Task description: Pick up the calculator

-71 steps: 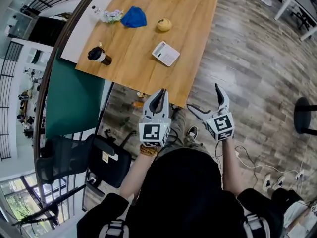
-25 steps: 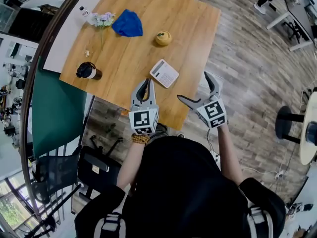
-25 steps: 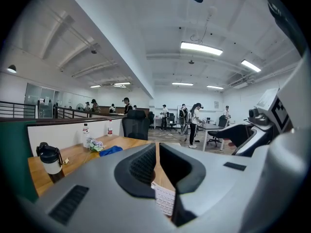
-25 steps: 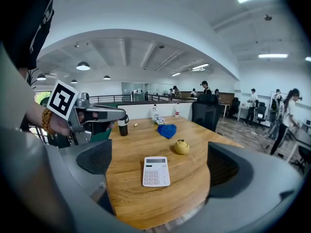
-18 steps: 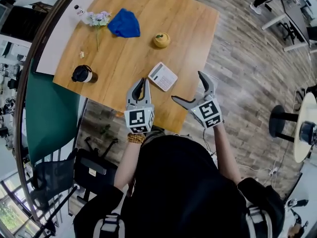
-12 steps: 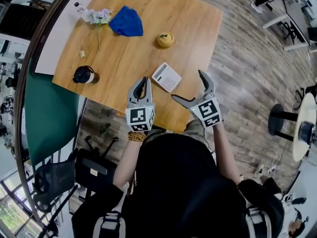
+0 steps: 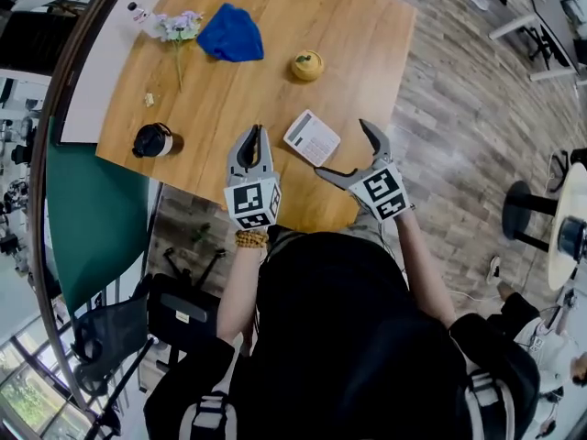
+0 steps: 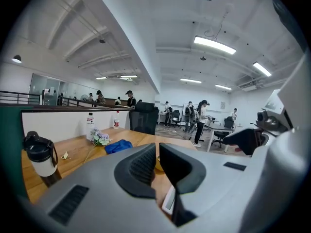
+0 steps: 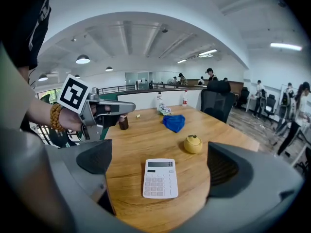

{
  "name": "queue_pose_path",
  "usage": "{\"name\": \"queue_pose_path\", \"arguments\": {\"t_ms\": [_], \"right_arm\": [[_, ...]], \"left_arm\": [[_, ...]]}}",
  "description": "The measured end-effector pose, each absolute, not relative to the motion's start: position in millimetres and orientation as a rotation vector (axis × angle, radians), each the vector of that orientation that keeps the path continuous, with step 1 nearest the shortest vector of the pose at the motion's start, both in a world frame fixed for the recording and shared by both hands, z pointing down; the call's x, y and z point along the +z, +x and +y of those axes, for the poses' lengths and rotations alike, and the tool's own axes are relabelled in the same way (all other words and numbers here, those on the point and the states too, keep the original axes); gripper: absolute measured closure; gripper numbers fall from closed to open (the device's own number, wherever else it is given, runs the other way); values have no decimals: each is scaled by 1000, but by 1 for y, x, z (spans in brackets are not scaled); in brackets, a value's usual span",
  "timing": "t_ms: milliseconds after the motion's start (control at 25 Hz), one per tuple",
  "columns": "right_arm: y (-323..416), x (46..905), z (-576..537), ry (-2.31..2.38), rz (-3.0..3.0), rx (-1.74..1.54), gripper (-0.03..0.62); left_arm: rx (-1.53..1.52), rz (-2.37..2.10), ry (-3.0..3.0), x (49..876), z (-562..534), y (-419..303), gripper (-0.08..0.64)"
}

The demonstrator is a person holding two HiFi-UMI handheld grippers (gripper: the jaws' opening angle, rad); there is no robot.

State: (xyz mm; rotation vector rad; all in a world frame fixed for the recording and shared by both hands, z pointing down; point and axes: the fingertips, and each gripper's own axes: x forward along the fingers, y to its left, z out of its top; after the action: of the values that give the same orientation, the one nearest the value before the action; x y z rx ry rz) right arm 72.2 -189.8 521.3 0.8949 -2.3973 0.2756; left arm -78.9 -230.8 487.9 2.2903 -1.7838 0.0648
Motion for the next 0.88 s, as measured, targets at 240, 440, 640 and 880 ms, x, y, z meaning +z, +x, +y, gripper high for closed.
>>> {"name": "queue_pose_path", "arguments": {"t_ms": [240,440,640,880], "right_arm": [[66,536,-206,852,-2378,290,-14],[63,567,-209,798,-2312,300,-14],[58,605,-209,737,-2251,342,-14],[53,639,-216,717,-2215,448,-14]], "left_arm": [[79,-1797,2233,507,-235,-90,520],[89,-1787,2210,519,-233,-91,518],[102,-1797,2176,529,-239,-101,520],[110,-1815,2159,532,-243,-112,518]]}}
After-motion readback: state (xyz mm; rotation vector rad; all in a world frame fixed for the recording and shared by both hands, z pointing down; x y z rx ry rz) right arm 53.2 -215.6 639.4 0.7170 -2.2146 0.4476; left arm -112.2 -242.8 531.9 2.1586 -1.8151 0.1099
